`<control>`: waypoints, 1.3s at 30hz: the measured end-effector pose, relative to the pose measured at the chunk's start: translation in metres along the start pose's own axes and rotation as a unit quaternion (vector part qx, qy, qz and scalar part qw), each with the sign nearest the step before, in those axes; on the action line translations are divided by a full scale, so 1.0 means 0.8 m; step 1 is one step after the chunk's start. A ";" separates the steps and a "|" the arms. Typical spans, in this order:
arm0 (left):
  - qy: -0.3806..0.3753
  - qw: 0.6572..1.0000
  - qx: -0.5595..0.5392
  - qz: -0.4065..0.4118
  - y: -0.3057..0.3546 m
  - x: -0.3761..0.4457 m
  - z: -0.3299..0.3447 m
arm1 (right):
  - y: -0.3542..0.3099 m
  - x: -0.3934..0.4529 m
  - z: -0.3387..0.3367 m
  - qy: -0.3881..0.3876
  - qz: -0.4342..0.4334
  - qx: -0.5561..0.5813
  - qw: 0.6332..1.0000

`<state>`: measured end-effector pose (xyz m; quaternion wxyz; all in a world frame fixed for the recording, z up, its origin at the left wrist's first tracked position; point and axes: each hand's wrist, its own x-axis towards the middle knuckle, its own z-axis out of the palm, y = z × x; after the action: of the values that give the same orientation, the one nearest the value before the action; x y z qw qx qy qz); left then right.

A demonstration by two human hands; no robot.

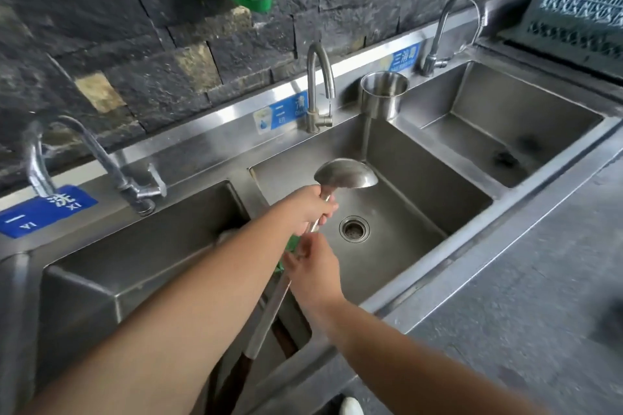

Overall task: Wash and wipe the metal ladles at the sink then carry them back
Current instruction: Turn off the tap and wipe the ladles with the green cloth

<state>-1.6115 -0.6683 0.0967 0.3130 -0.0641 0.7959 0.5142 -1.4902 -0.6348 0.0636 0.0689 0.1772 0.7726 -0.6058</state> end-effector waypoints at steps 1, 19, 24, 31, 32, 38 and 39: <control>0.004 1.000 -0.008 -0.002 0.005 0.005 0.008 | 0.004 0.002 -0.009 0.020 0.013 0.002 1.000; -0.106 0.990 0.001 -0.095 -0.098 -0.108 0.054 | 0.067 0.154 -0.079 0.015 0.227 0.282 0.932; -0.076 0.989 -0.064 -0.106 -0.108 -0.076 0.081 | 0.097 0.180 -0.078 -0.004 0.261 0.236 0.936; -0.051 0.975 -0.146 -0.160 -0.119 -0.021 0.097 | 0.137 0.190 -0.073 -0.080 0.235 0.009 0.969; -0.054 0.976 -0.132 -0.163 -0.124 -0.015 0.101 | 0.143 0.192 -0.075 -0.077 0.234 0.002 0.969; -0.059 0.984 -0.077 -0.148 -0.136 0.001 0.113 | 0.168 0.210 -0.079 -0.066 0.223 -0.069 0.970; -0.058 0.987 -0.051 -0.138 -0.138 0.005 0.114 | 0.173 0.213 -0.080 -0.070 0.221 -0.079 0.969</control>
<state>-1.5280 -0.6400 -0.0165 0.4232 -0.1592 0.7328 0.5086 -1.5921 -0.5126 -0.1007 0.2688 0.2953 0.7528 -0.5233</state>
